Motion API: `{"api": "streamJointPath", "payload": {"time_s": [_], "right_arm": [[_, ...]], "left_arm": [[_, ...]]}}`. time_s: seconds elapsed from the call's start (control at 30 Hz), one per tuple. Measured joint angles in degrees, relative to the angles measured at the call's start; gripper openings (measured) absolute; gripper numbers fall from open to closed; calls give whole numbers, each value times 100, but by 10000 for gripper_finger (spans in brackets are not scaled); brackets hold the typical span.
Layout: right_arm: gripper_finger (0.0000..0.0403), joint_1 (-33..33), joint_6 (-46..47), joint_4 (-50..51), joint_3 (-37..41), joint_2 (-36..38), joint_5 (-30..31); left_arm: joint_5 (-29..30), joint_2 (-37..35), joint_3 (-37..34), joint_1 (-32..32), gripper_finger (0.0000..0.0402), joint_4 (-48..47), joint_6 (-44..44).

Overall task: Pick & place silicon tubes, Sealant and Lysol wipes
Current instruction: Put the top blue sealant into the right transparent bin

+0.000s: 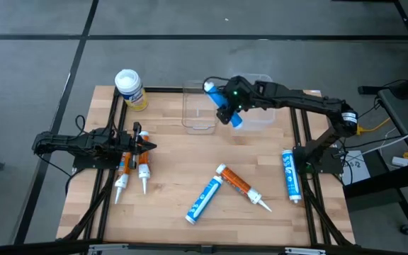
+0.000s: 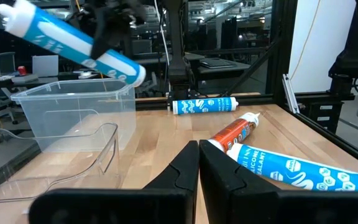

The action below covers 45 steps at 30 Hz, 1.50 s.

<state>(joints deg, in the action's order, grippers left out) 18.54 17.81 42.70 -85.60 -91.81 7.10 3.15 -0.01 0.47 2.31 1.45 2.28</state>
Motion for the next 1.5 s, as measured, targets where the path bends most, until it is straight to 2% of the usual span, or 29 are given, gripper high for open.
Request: {"api": "streamJointPath", "payload": {"time_s": [0.33,0.5,0.7,0.87,1.2,1.5], "right_arm": [[224,506,1277,43,0,16,535],[224,707,1837,374,0,234,852],[225,1034,2409,1016,-4,477,907],[226,1349,2547,1456,21,496,889],[226,1646,2708,1392,549,501,774],[226,1883,2839,900,1125,498,584]], "left_arm": [[0,0,0,0,12,0,-2],[0,0,0,0,10,0,0],[-2,0,0,0,9,0,-2],[-1,0,0,0,9,0,-1],[-2,0,0,0,10,-1,0],[-2,0,0,0,11,0,0]]}}
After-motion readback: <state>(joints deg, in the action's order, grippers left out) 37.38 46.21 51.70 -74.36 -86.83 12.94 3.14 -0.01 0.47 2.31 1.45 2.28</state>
